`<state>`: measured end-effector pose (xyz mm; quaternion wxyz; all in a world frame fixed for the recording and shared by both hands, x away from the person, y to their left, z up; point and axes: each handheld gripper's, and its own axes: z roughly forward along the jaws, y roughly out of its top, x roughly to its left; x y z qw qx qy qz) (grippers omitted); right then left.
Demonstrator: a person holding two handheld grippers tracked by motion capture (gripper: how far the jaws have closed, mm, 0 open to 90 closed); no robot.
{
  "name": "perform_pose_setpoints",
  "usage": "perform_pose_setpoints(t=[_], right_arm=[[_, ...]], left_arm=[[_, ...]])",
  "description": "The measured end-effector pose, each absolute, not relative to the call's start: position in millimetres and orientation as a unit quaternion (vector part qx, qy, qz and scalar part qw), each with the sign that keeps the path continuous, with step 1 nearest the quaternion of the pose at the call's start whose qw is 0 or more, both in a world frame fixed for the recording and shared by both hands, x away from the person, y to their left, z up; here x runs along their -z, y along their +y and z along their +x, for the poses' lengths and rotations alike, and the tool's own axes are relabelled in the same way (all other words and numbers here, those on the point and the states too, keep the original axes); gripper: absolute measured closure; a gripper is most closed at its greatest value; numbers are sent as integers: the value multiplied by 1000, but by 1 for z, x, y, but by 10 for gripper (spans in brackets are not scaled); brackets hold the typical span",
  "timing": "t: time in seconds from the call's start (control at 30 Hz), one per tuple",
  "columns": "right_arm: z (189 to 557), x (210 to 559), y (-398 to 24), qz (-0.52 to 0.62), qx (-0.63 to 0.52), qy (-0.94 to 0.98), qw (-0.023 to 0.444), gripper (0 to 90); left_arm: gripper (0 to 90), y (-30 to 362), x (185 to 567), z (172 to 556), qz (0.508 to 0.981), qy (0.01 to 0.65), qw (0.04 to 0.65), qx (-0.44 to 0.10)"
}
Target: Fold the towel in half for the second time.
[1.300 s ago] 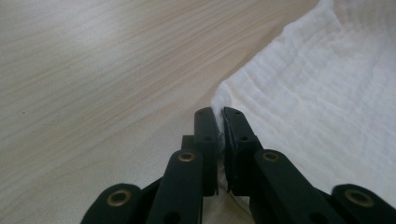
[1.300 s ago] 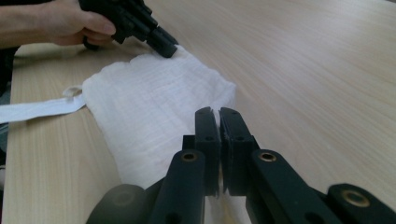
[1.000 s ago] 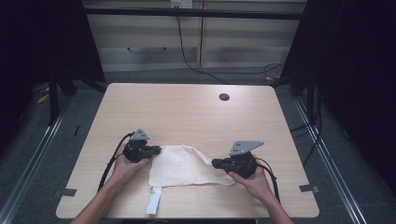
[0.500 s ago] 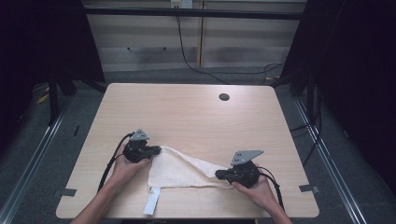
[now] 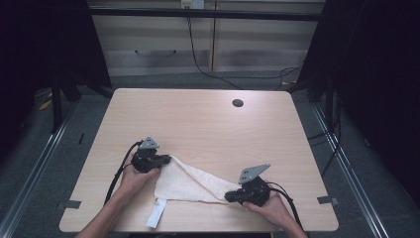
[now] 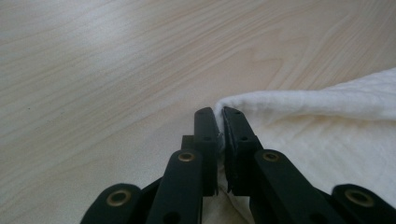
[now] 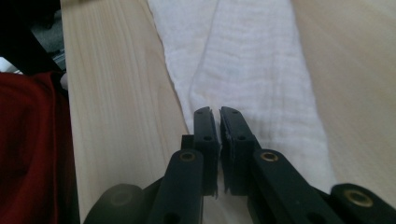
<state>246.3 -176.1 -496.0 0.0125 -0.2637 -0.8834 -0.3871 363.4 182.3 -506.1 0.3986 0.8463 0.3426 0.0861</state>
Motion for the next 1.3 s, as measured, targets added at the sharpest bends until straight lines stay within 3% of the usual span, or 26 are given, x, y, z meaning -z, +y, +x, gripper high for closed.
perform_pose_setpoints(t=[0.53,1.3], right_arm=[[264,500,-179,-316,391,-865,-8,863],[281,498,-176,-361,376,-852,-51,867]], left_arm=[[845,190,487,366,814,355,453,-84],[843,173,438,331,804,276,516,-101]])
